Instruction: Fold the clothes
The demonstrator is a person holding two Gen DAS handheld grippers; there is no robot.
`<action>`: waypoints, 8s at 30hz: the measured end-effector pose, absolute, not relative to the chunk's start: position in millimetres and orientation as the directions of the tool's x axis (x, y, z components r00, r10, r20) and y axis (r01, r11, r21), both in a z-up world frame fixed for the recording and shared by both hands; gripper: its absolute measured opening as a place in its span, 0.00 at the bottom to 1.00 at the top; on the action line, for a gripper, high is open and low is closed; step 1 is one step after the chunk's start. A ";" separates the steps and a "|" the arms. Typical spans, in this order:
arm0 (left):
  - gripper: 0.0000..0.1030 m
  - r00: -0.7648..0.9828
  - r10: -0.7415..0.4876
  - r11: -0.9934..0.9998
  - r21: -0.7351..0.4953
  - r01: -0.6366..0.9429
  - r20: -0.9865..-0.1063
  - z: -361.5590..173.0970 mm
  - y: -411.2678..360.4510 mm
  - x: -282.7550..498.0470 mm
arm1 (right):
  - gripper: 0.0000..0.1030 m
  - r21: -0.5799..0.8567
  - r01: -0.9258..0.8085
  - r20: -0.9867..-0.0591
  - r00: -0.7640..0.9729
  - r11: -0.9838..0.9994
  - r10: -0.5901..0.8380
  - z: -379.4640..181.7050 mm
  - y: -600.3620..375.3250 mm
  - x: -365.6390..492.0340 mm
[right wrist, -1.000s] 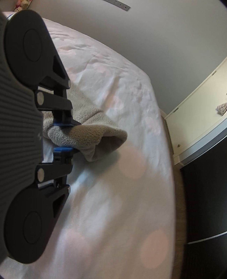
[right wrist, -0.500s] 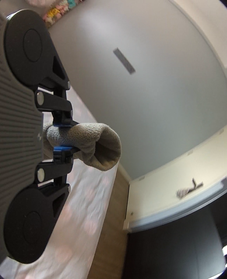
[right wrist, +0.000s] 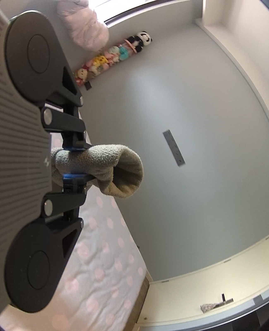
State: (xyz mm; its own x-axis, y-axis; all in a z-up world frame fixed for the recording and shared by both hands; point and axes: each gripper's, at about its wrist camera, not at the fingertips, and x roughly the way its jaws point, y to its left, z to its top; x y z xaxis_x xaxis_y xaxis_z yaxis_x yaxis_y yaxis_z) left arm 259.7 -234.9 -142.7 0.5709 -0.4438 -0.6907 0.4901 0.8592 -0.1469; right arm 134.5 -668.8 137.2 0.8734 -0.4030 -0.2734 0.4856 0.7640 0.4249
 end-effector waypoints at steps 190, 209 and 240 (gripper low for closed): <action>0.45 0.138 -0.670 0.445 -0.245 0.861 -0.730 -162.0 -634.9 213.7 | 0.65 0.190 0.623 -0.434 0.747 0.759 -0.504 -173.6 -677.8 8.1; 0.44 0.560 -0.360 0.768 0.104 0.633 -0.746 -134.5 -398.8 344.0 | 0.65 0.062 0.545 -0.334 0.801 0.836 -0.497 -176.1 -642.2 31.4; 0.12 0.564 -0.226 0.864 0.104 0.492 -0.795 -206.3 -401.3 510.3 | 0.69 -0.028 0.523 -0.382 0.782 0.852 -0.493 -198.0 -636.4 50.9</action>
